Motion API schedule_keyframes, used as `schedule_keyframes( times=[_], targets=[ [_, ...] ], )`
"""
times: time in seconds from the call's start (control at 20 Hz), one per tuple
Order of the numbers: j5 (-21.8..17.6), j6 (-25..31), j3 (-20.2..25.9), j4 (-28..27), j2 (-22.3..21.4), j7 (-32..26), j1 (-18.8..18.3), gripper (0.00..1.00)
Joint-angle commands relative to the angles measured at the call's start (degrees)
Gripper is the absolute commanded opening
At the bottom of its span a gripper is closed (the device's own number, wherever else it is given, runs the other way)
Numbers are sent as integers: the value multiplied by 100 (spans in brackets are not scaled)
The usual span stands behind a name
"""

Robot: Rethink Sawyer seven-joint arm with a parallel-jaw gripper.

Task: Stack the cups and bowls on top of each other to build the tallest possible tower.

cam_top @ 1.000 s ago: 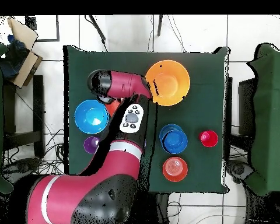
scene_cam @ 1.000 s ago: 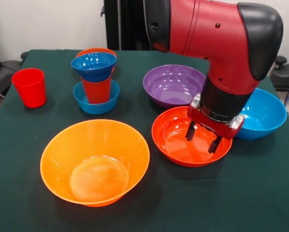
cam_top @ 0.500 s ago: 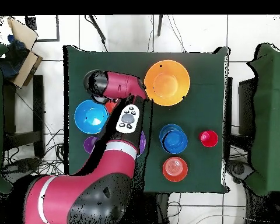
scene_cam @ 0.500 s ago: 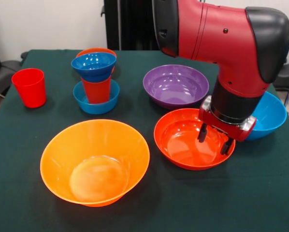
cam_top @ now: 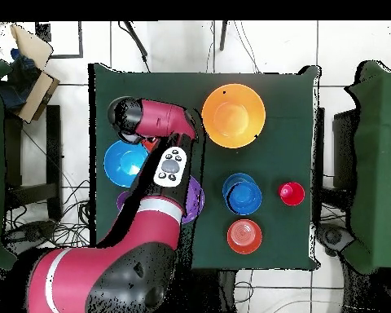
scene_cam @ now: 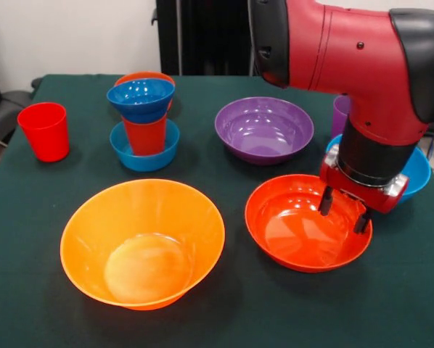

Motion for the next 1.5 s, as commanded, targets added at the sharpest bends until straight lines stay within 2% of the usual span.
schedule_keyframes(
  times=[0.05, 0.45, 1.15, 1.25, 1.5],
  targets=[
    [171, 174, 250, -205, 182, 1597, 298, 100],
    [241, 305, 224, -390, 242, 1554, 334, 100],
    [250, 235, 456, -528, 183, 1218, 150, 100],
    [174, 403, 384, -604, 170, 1134, 125, 100],
    [-49, 1409, 94, -1129, 189, 952, -1, 100]
  ],
)
